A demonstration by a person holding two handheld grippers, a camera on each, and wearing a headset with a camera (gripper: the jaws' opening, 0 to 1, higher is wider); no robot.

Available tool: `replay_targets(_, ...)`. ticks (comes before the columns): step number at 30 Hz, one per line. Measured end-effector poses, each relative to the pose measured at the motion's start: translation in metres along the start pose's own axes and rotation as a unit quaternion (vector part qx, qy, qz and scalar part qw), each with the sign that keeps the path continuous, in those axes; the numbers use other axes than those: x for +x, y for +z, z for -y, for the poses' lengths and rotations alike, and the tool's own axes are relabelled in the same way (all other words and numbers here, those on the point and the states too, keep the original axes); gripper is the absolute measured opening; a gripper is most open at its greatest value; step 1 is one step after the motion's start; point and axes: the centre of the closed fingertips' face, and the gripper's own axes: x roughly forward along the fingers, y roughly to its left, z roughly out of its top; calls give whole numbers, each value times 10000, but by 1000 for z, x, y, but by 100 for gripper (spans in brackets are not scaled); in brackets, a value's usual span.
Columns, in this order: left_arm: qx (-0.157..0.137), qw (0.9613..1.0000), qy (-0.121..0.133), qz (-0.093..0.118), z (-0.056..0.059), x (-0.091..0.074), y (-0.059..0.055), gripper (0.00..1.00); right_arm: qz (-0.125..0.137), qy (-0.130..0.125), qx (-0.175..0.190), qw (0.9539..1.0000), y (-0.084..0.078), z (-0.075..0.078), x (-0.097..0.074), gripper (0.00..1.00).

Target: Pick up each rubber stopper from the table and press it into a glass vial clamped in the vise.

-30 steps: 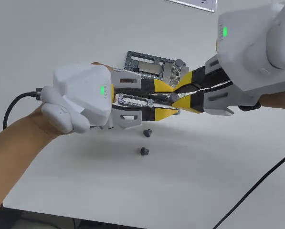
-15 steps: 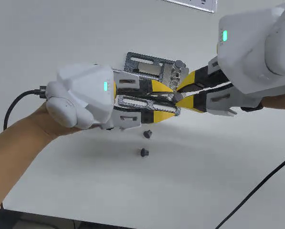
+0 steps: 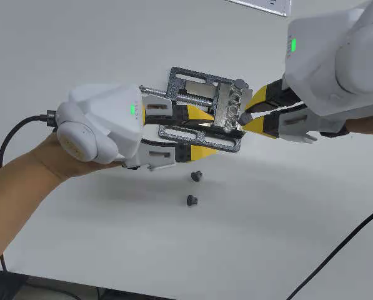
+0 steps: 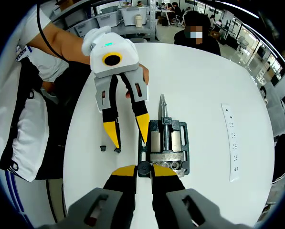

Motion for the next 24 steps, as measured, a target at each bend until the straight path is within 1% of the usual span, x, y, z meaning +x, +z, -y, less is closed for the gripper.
replay_targets(7, -138, 9999, 32, -40, -4, -4, -6, 23, -248, -129, -48, 9996, -10, 12, 8, 11)
replay_targets(17, -231, 9997, 44, -52, -6, -9, -15, 24, -394, -258, 64, 9989, -17, 34, 21, 11)
replay_targets(24, -258, 9996, 77, -52, -8, -14, -19, 24, -512, -329, 187, 9980, -22, 45, 31, 11)
